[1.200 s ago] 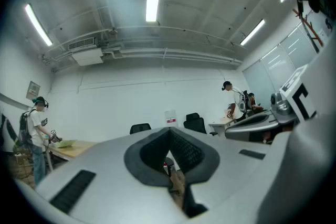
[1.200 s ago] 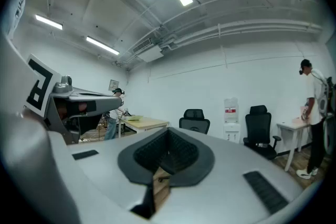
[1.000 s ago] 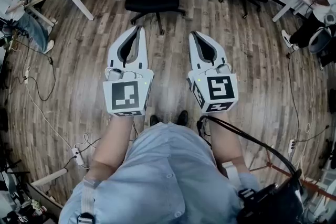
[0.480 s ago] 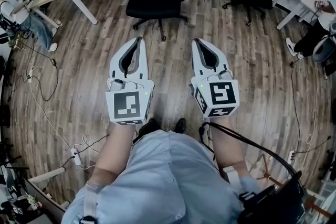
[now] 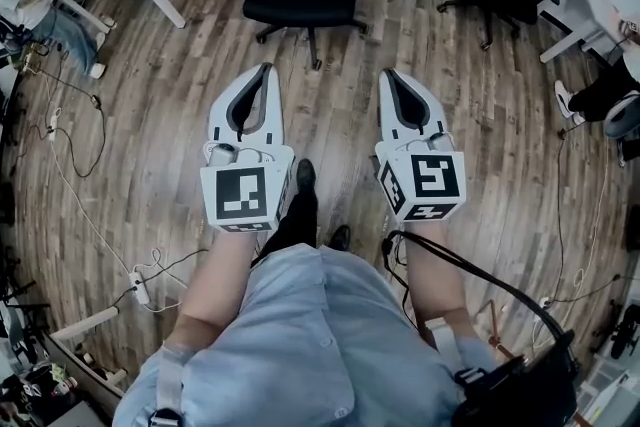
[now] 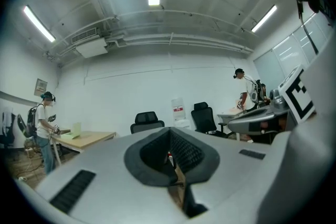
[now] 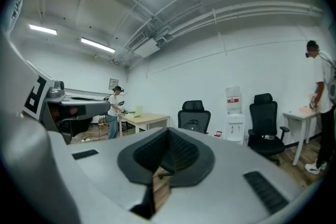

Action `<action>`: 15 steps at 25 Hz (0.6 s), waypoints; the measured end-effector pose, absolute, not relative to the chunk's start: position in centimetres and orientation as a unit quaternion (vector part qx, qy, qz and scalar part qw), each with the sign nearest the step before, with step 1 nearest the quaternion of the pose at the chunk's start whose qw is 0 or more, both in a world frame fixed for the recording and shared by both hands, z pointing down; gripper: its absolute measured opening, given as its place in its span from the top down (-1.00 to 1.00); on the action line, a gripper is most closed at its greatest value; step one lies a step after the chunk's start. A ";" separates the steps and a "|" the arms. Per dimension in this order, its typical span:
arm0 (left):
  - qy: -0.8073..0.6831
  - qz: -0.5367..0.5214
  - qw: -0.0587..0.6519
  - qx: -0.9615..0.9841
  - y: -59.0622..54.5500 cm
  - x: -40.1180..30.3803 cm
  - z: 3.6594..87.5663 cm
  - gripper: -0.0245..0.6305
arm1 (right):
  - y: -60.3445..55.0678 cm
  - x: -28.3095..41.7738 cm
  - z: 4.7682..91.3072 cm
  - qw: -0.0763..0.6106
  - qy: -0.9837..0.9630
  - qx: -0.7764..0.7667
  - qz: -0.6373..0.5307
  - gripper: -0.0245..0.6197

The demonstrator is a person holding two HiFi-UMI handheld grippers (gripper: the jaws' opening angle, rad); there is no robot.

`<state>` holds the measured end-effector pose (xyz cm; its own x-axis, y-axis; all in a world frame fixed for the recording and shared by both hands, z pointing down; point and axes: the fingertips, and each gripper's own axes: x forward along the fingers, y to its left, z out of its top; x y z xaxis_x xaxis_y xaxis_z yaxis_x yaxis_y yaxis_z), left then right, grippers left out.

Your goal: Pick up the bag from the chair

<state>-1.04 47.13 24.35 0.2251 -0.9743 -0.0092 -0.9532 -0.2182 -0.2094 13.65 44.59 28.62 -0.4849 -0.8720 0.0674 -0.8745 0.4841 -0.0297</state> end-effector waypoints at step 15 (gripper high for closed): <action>0.594 -0.019 0.115 -0.796 30.3 -7.7 20.9 0.93 | 28.5 6.2 24.8 0.011 -0.848 0.530 -0.013 0.92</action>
<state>-7.67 30.31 20.85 0.2935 -0.9501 -0.1057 -0.9413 -0.2679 -0.2053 6.19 28.52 24.82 -0.4381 -0.8989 0.0056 -0.8983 0.4380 0.0337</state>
